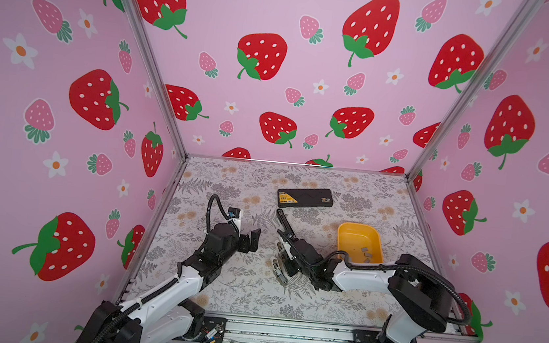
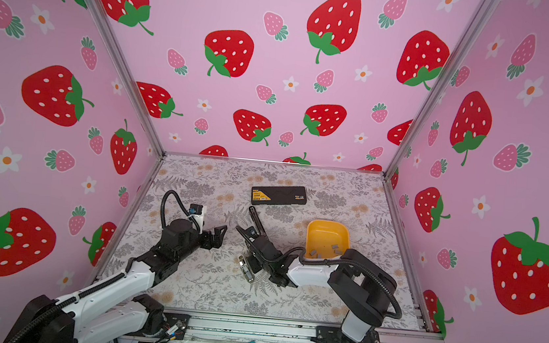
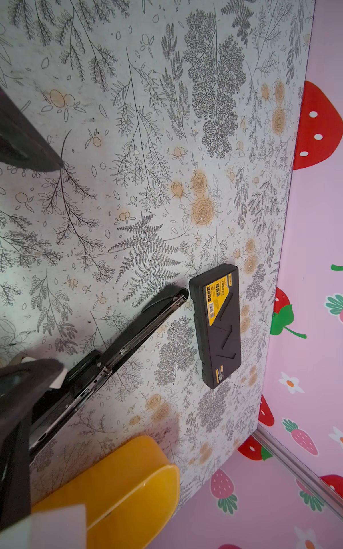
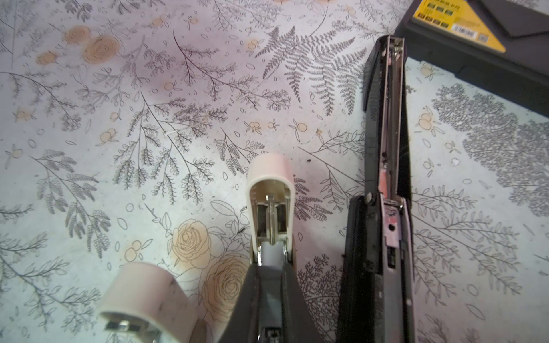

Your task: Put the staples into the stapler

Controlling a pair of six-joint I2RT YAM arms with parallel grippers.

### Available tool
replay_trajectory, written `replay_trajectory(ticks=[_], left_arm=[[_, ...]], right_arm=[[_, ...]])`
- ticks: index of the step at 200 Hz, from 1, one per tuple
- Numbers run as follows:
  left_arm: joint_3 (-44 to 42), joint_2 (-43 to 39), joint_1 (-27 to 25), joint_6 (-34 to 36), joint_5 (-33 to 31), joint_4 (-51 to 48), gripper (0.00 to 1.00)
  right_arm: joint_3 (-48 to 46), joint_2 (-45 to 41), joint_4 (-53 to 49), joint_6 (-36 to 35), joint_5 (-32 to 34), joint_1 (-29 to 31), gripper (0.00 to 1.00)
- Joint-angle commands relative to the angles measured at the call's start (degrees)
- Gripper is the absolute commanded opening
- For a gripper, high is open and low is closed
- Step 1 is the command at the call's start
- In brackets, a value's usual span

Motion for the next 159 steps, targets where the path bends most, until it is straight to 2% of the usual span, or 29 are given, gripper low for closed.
replay_trajectory(ticks=[1, 159], left_arm=[[2.5, 0.2, 0.3, -0.4, -0.3, 0.9, 0.99], [2.6, 0.6, 0.2, -0.3, -0.3, 1.0, 0.99]], right_arm=[[0.0, -0.9, -0.1, -0.9, 0.8, -0.3, 0.09], [0.7, 2.8, 0.3, -0.6, 1.1, -0.5, 0.09]])
